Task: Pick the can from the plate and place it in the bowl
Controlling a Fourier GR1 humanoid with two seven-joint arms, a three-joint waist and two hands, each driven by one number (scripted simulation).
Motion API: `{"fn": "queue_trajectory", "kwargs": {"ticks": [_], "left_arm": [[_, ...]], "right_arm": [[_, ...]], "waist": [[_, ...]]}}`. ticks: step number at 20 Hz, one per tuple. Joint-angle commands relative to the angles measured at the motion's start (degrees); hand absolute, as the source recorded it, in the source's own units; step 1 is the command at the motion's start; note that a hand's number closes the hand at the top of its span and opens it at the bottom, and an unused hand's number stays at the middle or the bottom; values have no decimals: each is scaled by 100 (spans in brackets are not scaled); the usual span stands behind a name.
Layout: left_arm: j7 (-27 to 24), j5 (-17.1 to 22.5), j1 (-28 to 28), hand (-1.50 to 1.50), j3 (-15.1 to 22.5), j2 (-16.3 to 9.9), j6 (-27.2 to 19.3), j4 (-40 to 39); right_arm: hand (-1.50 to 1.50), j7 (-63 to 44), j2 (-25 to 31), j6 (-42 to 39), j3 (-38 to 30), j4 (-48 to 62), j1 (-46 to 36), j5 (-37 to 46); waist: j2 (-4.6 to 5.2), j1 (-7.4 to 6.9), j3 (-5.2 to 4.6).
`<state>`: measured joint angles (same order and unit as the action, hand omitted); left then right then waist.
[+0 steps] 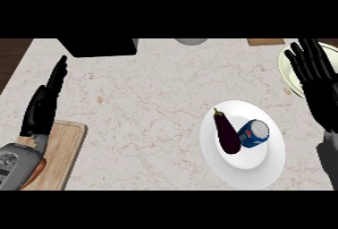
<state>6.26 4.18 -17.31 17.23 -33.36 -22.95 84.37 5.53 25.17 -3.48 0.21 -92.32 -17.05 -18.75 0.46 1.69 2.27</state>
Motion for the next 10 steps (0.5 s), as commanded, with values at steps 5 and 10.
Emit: {"fn": "queue_trajectory", "kwargs": {"ticks": [5,10], "left_arm": [[-252,654,497,0,-607,190,100,109],[-201,887,809,0,-623,506,-10,77]], "right_arm": [[150,563,1160,-1616,-594,-148,-204,-493],[-150,-329,1841,-16,-473,395,1165,1966]], "waist": [[-63,-228,-230],[-77,73,-245]]}}
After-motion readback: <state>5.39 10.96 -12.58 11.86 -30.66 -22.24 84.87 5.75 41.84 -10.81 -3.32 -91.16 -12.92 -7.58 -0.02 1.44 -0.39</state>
